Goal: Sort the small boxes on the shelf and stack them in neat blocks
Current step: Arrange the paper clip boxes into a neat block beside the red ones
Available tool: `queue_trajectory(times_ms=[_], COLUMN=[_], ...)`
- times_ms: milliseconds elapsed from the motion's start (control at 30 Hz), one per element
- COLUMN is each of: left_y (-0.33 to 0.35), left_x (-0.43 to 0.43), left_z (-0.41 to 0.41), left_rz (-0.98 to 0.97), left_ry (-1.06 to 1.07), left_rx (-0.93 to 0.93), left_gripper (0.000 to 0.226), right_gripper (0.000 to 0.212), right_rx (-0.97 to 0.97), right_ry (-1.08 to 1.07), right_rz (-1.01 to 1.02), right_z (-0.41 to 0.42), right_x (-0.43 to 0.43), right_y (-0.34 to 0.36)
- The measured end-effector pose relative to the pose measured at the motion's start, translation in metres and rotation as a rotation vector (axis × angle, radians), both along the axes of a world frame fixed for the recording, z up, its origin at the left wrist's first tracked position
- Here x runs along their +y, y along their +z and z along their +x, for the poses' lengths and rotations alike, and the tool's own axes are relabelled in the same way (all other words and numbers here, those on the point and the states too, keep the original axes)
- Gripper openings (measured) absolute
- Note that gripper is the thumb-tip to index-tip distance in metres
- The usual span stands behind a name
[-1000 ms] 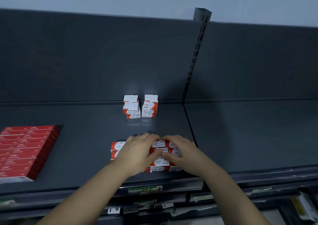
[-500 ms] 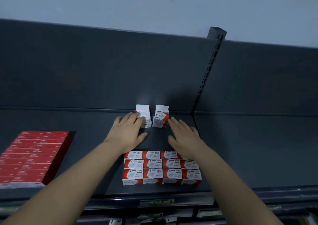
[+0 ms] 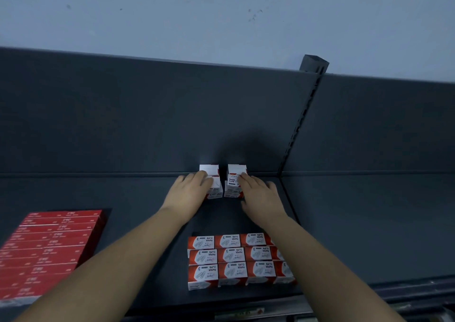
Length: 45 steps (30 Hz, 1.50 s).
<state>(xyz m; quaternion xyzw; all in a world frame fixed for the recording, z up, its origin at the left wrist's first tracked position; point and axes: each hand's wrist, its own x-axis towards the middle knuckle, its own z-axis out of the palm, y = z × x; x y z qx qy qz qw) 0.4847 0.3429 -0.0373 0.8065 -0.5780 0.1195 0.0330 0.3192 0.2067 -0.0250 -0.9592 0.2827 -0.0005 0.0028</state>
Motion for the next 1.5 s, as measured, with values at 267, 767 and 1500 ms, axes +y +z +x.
queue_trajectory(times_ms=[267, 767, 1500], left_y=[-0.008, 0.058, 0.097], left_x=[0.008, 0.020, 0.038], left_z=[0.012, -0.025, -0.080], left_rz=[-0.250, -0.673, -0.737], left_ry=[-0.086, -0.063, -0.105], left_rx=[0.431, 1.390, 1.982], left_gripper=[0.040, 0.020, 0.025], right_gripper=[0.045, 0.024, 0.013], right_rx=[-0.153, -0.855, -1.131], right_ry=[0.027, -0.120, -0.089], right_rz=[-0.030, 1.060, 1.394], right_z=[-0.003, -0.031, -0.066], right_x=[-0.009, 0.005, 0.037], right_y=[-0.004, 0.049, 0.082])
